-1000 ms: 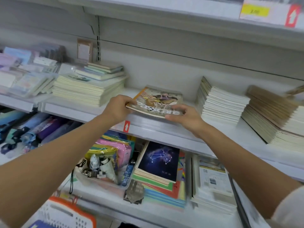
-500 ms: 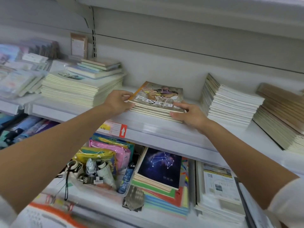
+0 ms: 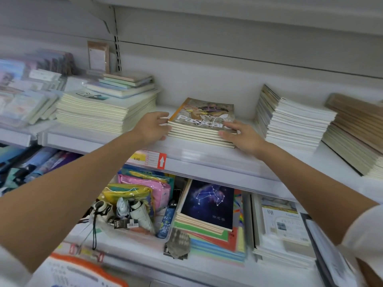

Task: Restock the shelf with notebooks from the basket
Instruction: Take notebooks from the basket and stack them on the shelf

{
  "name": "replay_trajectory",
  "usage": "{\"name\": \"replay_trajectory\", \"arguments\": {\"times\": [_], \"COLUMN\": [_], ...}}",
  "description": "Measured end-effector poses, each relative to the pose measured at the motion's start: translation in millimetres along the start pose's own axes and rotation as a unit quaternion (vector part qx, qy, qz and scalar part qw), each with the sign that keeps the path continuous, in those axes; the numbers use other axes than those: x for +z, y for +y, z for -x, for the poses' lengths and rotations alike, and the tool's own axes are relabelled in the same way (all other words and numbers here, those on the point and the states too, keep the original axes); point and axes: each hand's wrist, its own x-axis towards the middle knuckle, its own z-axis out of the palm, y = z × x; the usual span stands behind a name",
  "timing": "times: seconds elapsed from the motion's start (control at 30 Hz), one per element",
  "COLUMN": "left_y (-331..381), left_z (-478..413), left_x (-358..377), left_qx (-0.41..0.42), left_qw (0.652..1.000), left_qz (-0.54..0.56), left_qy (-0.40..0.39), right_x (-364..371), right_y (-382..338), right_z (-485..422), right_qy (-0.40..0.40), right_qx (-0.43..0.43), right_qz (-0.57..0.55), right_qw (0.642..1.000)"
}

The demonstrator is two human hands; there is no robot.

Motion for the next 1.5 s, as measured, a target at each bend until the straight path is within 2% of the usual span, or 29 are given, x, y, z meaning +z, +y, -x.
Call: {"name": "replay_trajectory", "arguments": {"times": [0.1, 0.2, 0.37, 0.47, 0.6, 0.8, 1.0, 1.13, 1.2, 1.3, 1.37, 1.43, 1.5], "left_y": [9, 11, -5, -26, -71, -149, -223, -276, -294, -318, -331, -343, -353], "left_z": [18, 53, 111, 154, 219, 310, 384, 438, 461, 490, 506, 514, 515], "left_x": [0, -5, -35, -64, -110, -162, -185, -182, -178, -171, -167, -161, -155], "left_qx": [0.061, 0.120, 0.069, 0.019, -0.065, -0.204, -0.340, -0.450, -0.502, -0.558, -0.596, -0.607, -0.603], "left_qw": [0.990, 0.963, 0.974, 0.976, 0.965, 0.954, 0.917, 0.871, 0.842, 0.801, 0.767, 0.734, 0.709], "left_qz": [-0.039, -0.131, -0.120, -0.161, -0.215, -0.191, -0.138, -0.103, -0.107, -0.045, 0.051, 0.184, 0.253], "left_qy": [0.122, 0.203, 0.178, 0.143, 0.133, 0.108, 0.155, 0.170, 0.166, 0.212, 0.233, 0.244, 0.266], "right_x": [7, 26, 85, 126, 185, 277, 357, 399, 414, 434, 442, 446, 449], "right_y": [-12, -41, -89, -109, -124, -134, -126, -113, -106, -91, -80, -71, -65], "right_z": [7, 32, 92, 124, 159, 206, 238, 262, 275, 289, 293, 293, 291], "right_qy": [0.054, 0.094, 0.027, -0.041, -0.127, -0.247, -0.385, -0.459, -0.472, -0.489, -0.504, -0.507, -0.503], "right_qx": [-0.052, -0.163, -0.278, -0.296, -0.256, -0.225, -0.177, -0.137, -0.117, -0.100, -0.081, -0.065, -0.046], "right_qz": [0.127, 0.141, 0.119, 0.118, 0.105, 0.082, 0.109, 0.149, 0.160, 0.169, 0.165, 0.163, 0.159], "right_qw": [0.989, 0.972, 0.953, 0.947, 0.952, 0.939, 0.899, 0.865, 0.859, 0.850, 0.844, 0.844, 0.848]}}
